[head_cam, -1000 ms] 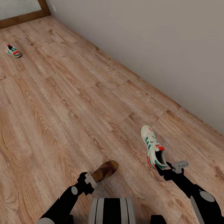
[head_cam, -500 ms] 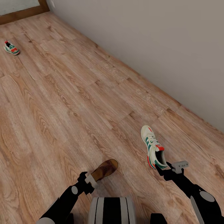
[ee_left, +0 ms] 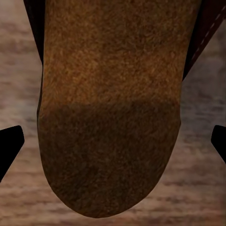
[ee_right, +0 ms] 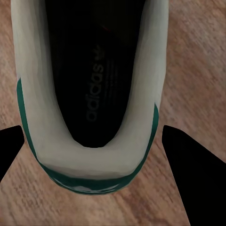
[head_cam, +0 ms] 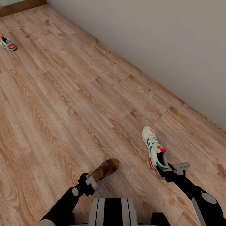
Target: Pick up the two gym shoes and the two sandals from the corridor floor and place them onto the hallstand (shoe rack) in the corridor, making sure they are on the rack and not on the floor. Arrange them so the two gym shoes are next to each other and the two sandals are next to each other.
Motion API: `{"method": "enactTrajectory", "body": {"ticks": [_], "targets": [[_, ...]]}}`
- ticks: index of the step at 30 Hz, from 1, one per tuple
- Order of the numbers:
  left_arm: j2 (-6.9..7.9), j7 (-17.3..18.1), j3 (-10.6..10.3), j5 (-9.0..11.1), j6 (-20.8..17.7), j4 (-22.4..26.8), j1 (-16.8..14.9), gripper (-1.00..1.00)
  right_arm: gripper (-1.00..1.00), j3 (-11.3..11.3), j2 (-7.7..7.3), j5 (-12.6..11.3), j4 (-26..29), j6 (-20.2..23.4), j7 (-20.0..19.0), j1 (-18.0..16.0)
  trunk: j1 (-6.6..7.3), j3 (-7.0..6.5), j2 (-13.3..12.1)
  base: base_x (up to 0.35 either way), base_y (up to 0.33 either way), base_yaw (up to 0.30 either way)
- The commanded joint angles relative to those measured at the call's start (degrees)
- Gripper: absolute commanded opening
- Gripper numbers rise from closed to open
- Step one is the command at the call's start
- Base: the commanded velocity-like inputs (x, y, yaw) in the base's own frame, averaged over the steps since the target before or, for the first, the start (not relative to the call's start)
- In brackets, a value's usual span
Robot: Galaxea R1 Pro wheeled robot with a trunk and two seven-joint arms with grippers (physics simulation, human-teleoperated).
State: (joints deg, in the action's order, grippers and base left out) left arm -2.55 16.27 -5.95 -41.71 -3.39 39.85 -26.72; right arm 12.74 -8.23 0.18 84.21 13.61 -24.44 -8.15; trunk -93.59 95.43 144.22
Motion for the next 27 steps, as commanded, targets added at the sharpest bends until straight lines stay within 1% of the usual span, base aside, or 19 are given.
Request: {"method": "enactTrajectory", "body": {"ticks": [1,13,14,27], "targets": [[0.00,0.3,0.0,-0.3,-0.3,0.1,0.0,1.00,-1.00,0.1,0.01,0.0,0.1,0.4,-0.3,0.0,0.01,0.05,0.0,0.000,0.000,0.000],[0.29,0.3,0.0,-0.3,-0.3,0.1,0.0,1.00,-1.00,0.1,0.04,0.0,0.1,0.4,-0.3,0.0,0.01,0.08,0.0,0.000,0.000,0.000],[0.23,0.3,0.0,-0.3,-0.3,0.1,0.0,-1.00,-1.00,0.1,0.05,0.0,0.1,0.4,-0.3,0.0,0.01,0.08,0.0,0.000,0.000,0.000],[0.18,0.2,0.1,-0.3,-0.3,0.1,0.0,-1.00,-1.00,0.1,0.03,0.0,0.1,0.4,-0.3,0.0,0.01,0.08,0.0,0.000,0.000,0.000]]}}
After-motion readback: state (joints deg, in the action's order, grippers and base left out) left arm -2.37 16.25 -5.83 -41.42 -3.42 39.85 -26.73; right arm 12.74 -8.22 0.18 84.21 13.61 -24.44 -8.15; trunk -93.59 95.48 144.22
